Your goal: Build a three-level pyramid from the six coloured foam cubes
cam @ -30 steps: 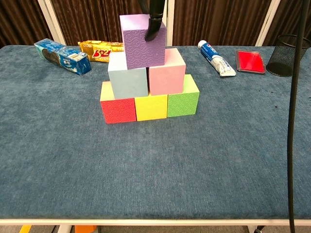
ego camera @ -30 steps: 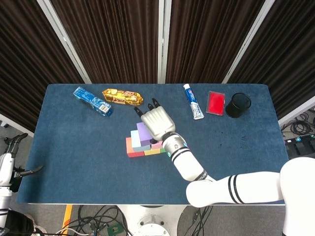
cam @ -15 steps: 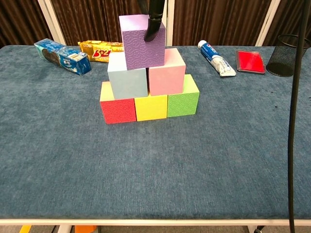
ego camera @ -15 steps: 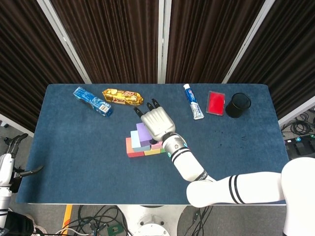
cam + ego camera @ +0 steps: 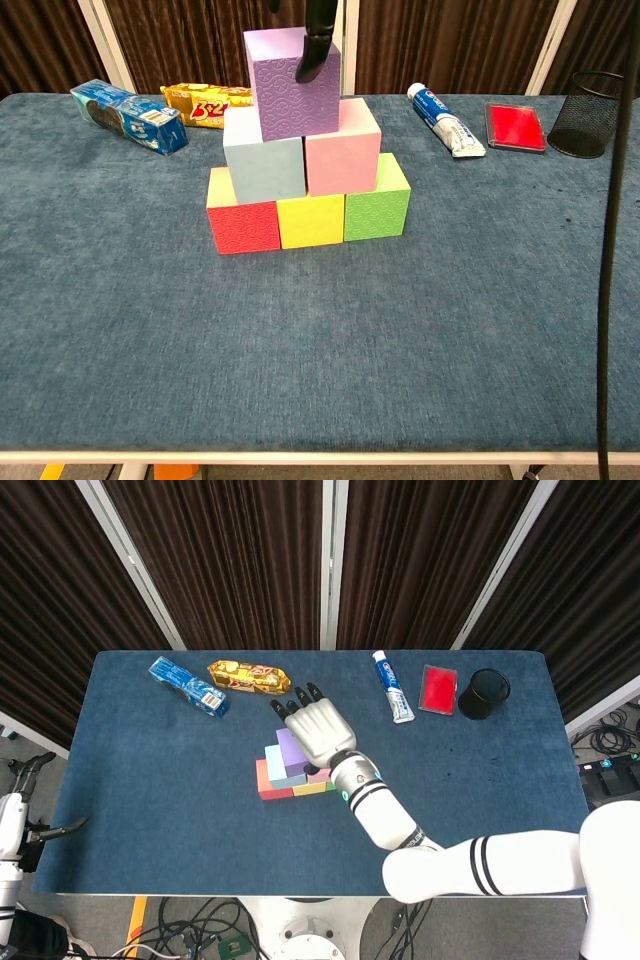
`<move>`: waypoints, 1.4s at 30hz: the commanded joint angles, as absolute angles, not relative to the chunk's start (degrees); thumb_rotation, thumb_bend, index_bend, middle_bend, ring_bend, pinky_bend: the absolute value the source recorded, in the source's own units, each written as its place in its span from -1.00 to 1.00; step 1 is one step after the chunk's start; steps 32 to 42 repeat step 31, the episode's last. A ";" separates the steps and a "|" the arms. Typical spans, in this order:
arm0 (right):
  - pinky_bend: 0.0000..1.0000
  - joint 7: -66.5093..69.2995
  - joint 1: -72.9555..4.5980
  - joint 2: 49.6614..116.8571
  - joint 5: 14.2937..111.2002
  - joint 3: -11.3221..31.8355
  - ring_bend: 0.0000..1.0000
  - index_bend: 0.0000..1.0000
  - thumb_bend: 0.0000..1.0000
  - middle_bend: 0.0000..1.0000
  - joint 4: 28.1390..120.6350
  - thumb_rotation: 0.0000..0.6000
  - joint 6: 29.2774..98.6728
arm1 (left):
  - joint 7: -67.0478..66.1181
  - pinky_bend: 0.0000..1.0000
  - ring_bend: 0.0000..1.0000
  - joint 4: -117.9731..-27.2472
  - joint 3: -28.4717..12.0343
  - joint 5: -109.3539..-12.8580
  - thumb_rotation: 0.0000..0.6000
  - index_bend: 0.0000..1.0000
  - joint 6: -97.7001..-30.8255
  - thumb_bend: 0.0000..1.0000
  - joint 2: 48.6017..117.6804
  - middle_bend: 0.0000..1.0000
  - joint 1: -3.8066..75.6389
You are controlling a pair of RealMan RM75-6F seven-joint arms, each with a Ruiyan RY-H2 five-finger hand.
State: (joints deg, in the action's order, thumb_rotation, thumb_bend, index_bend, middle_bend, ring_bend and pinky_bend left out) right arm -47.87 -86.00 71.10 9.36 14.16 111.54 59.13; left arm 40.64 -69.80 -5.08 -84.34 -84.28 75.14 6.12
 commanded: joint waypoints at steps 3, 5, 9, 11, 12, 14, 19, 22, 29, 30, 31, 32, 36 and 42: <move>-1.00 -45.59 -83.86 66.81 11.52 14.55 -1.00 -1.00 -1.00 -0.68 116.08 1.00 58.70 | 39.62 -0.73 -0.98 -71.04 -5.05 -84.46 1.00 -0.83 -84.49 -0.87 74.61 -0.78 6.04; -1.00 -44.02 -82.22 64.23 13.37 14.72 -1.00 -1.00 -1.00 -0.69 119.00 1.00 59.22 | 38.74 -0.73 -0.98 -71.76 -5.03 -84.41 1.00 -0.83 -84.50 -0.87 74.38 -0.78 6.01; -1.00 -40.26 -76.64 57.50 19.73 14.05 -1.00 -1.00 -1.00 -0.72 126.46 1.00 61.96 | 37.08 -0.73 -0.99 -73.13 -5.06 -84.14 1.00 -0.83 -84.66 -0.87 73.98 -0.78 5.81; -1.00 -38.73 -71.92 53.06 25.23 12.11 -1.00 -1.00 -1.00 -0.73 130.98 1.00 65.02 | 36.21 -0.73 -0.98 -73.81 -5.21 -83.87 1.00 -0.83 -84.85 -0.87 73.73 -0.78 5.65; -1.00 -38.19 -69.47 51.13 27.97 10.79 -1.00 -1.00 -1.00 -0.74 132.90 1.00 66.57 | 35.82 -0.73 -0.98 -74.14 -5.28 -83.75 1.00 -0.83 -84.97 -0.87 73.61 -0.78 5.57; -1.00 -36.19 -62.80 47.39 36.13 6.81 -1.00 -1.00 -1.00 -0.77 134.99 1.00 69.40 | 34.46 -0.73 -0.98 -74.90 -5.41 -83.57 1.00 -0.83 -85.38 -0.87 73.28 -0.78 5.35; -1.00 -27.75 -42.29 44.44 62.85 -5.01 -1.00 -1.00 -1.00 -0.90 132.77 1.00 81.04 | 28.14 -0.73 -0.99 -77.35 -5.54 -84.34 1.00 -0.83 -87.60 -0.87 72.30 -0.78 4.89; -1.00 -19.11 -30.68 49.80 76.30 -9.45 -1.00 -1.00 -1.00 -0.99 121.63 1.00 90.65 | 20.89 -0.73 -0.98 -78.48 -6.00 -84.44 1.00 -0.83 -89.78 -0.87 72.38 -0.78 4.45; -1.00 -3.92 -15.15 63.81 84.33 -10.19 -1.00 -1.00 -1.00 -1.00 96.25 1.00 103.28 | 5.26 -0.73 -0.99 -81.83 -6.68 -82.12 1.00 -0.83 -93.08 -0.89 71.87 -0.78 2.52; -1.00 -3.07 -14.05 64.97 84.42 -10.05 -1.00 -1.00 -1.00 -1.00 94.17 1.00 103.71 | 4.13 -0.73 -0.98 -82.26 -6.75 -81.81 1.00 -0.83 -93.67 -0.91 71.82 -0.78 2.10; -1.00 -2.00 -13.06 66.01 84.48 -9.90 -1.00 -1.00 -1.00 -1.00 92.36 1.00 103.97 | 3.32 -0.73 -0.99 -82.69 -6.80 -81.58 1.00 -0.83 -94.25 -0.93 71.80 -0.79 1.70; -1.00 -2.00 -13.06 66.01 84.48 -9.90 -1.00 -1.00 -1.00 -1.00 92.36 1.00 103.97 | 3.32 -0.73 -0.99 -82.69 -6.80 -81.58 1.00 -0.83 -94.25 -0.93 71.80 -0.79 1.70; -1.00 -2.00 -13.06 66.01 84.48 -9.90 -1.00 -1.00 -1.00 -1.00 92.36 1.00 103.97 | 3.32 -0.73 -0.99 -82.69 -6.80 -81.58 1.00 -0.83 -94.25 -0.93 71.80 -0.79 1.70; -1.00 -2.00 -13.06 66.01 84.48 -9.90 -1.00 -1.00 -1.00 -1.00 92.36 1.00 103.97 | 3.32 -0.73 -0.99 -82.69 -6.80 -81.58 1.00 -0.83 -94.25 -0.93 71.80 -0.79 1.70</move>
